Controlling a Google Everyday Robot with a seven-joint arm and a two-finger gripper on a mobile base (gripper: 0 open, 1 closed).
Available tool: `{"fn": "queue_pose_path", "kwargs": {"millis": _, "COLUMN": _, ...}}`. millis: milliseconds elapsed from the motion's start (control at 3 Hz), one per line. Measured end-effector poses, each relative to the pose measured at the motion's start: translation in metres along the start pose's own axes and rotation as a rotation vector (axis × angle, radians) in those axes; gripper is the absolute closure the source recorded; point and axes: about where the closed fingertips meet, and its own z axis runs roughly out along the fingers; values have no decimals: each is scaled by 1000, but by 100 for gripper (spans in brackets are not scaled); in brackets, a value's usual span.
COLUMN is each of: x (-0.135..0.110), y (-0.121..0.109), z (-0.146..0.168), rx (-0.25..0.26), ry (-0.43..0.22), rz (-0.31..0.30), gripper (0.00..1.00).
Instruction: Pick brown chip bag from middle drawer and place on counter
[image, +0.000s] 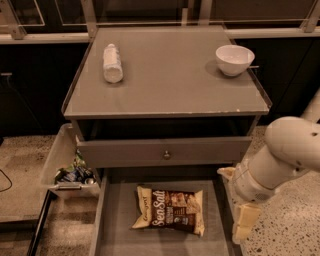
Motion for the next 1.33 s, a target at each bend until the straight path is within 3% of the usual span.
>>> {"fn": "queue_pose_path", "kwargs": {"millis": 333, "x": 5, "y": -8, "z": 61, "rx": -32, "ry": -55, "rz": -3, "gripper": 0}}
{"fn": "queue_pose_path", "kwargs": {"millis": 1000, "x": 17, "y": -45, "z": 172, "rx": -27, "ry": -127, "rz": -4, "gripper": 0}}
{"fn": "queue_pose_path", "kwargs": {"millis": 1333, "x": 17, "y": -45, "z": 172, "rx": -27, "ry": -127, "rz": -4, "gripper": 0}}
